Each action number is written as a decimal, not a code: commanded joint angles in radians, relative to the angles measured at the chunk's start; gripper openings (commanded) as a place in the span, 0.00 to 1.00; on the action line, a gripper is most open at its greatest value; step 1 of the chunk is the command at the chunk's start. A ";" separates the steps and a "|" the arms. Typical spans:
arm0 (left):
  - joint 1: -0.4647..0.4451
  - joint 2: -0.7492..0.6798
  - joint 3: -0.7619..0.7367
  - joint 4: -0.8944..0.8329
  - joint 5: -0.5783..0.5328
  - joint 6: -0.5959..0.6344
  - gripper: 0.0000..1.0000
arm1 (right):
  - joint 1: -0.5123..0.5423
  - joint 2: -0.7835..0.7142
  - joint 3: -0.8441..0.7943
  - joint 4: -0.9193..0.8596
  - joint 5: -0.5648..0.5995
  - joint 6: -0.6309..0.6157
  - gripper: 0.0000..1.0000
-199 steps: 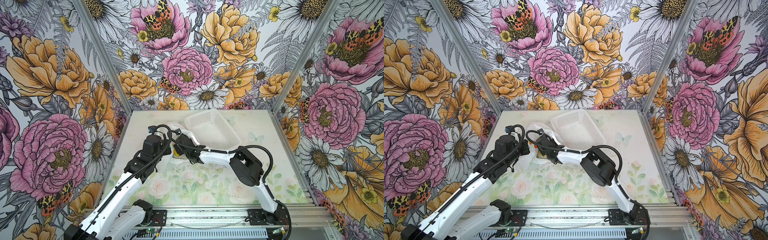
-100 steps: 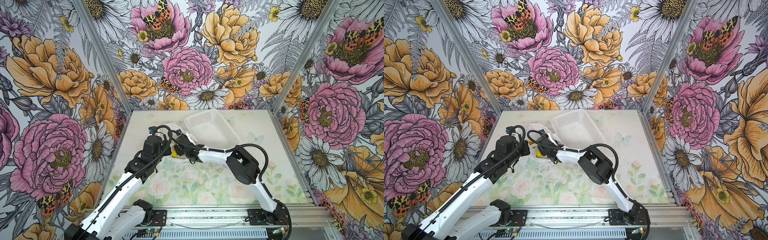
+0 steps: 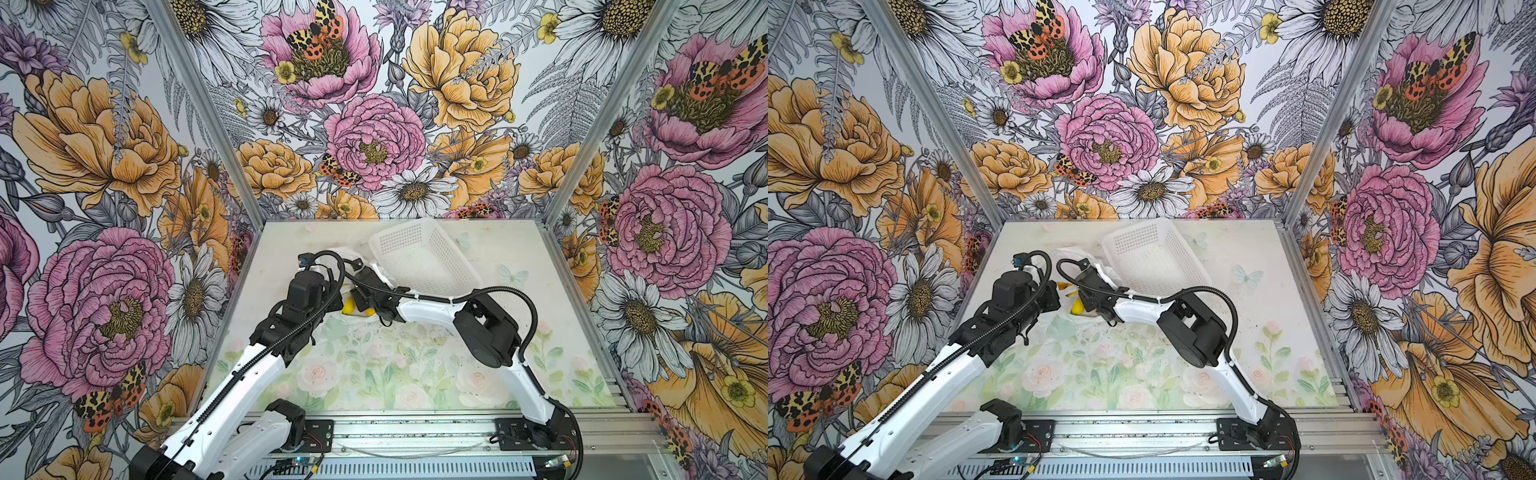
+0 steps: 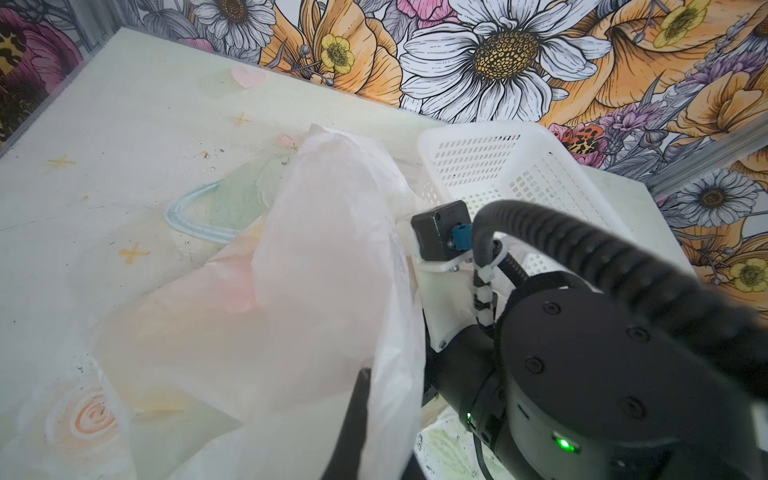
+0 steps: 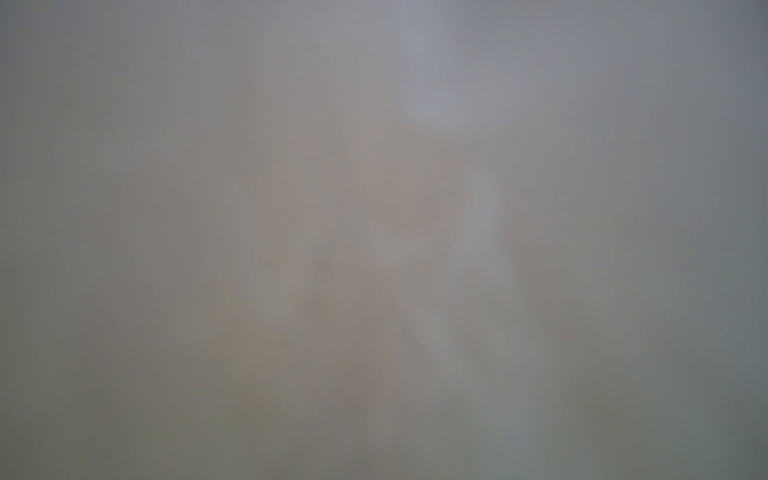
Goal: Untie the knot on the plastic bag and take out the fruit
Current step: 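Close the right gripper on the pink fruit inside the bag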
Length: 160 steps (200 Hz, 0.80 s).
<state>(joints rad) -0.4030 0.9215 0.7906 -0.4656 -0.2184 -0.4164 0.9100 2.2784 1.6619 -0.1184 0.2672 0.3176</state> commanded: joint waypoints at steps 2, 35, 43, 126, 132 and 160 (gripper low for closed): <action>-0.001 0.007 0.000 0.034 -0.024 0.008 0.00 | -0.008 -0.090 -0.039 -0.054 -0.040 0.020 0.31; 0.000 0.025 0.001 0.034 -0.024 0.005 0.00 | -0.001 -0.199 -0.134 0.001 -0.072 0.025 0.31; 0.000 0.028 0.002 0.034 -0.024 0.006 0.00 | 0.000 -0.225 -0.164 0.022 -0.080 0.029 0.31; 0.008 0.046 0.003 0.028 -0.037 0.002 0.00 | 0.031 -0.329 -0.351 0.160 -0.188 0.105 0.37; 0.009 0.049 0.004 0.028 -0.037 0.002 0.00 | 0.036 -0.322 -0.353 0.161 -0.186 0.111 0.37; 0.013 0.055 0.005 0.020 -0.050 0.002 0.00 | 0.076 -0.321 -0.396 0.164 -0.173 0.138 0.38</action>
<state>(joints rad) -0.4015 0.9699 0.7906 -0.4583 -0.2333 -0.4168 0.9497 1.9587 1.3041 0.0097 0.1032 0.4118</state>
